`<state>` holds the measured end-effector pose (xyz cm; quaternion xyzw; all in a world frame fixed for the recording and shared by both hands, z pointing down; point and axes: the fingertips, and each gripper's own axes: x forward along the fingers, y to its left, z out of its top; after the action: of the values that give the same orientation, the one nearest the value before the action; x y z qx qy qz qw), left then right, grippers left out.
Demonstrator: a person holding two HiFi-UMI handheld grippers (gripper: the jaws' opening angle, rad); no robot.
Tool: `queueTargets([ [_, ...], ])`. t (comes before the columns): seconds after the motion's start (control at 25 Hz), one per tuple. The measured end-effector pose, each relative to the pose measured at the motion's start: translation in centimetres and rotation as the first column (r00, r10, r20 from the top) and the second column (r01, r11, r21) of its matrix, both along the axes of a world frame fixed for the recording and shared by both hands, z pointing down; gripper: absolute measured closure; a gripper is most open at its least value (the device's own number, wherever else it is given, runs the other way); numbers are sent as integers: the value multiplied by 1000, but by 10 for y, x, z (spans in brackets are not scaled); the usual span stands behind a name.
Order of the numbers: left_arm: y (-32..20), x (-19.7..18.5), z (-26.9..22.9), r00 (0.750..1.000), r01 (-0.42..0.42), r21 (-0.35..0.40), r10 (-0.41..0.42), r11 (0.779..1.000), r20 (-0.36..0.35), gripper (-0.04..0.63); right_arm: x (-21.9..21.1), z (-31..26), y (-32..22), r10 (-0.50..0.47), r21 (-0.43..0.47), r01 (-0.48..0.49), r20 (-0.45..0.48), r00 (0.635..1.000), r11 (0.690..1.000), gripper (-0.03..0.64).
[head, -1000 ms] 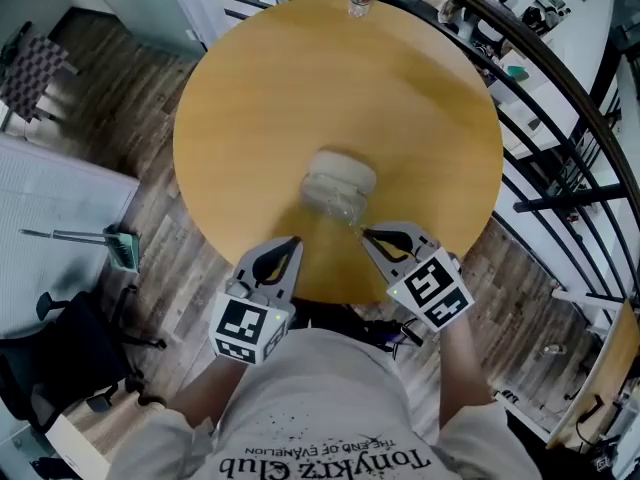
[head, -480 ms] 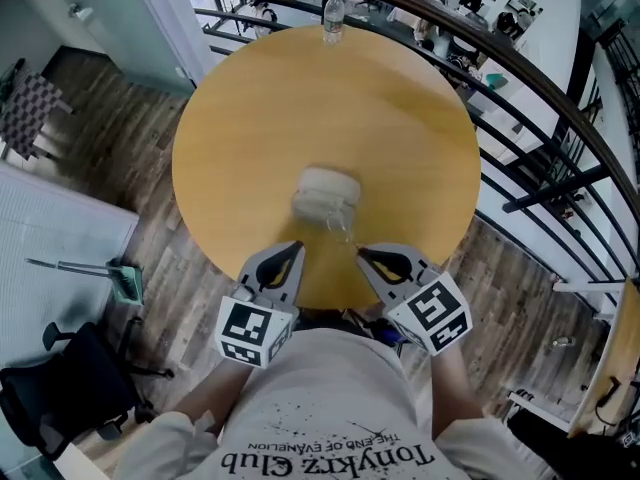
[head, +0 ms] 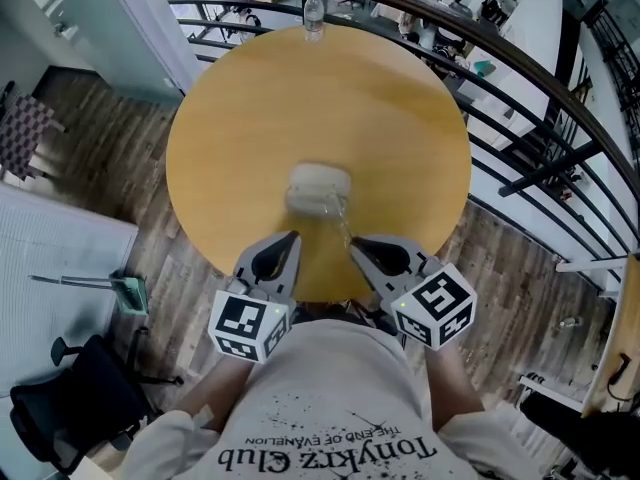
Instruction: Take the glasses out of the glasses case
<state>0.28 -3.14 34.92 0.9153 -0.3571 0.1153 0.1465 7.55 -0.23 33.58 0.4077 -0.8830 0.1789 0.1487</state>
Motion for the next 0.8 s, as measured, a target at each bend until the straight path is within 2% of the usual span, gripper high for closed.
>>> queueTargets([
  [0.8, 3, 0, 1, 1000, 7, -13, -7, 1000, 10, 571, 1, 2, -6, 16, -16, -15, 36, 999, 1000, 584],
])
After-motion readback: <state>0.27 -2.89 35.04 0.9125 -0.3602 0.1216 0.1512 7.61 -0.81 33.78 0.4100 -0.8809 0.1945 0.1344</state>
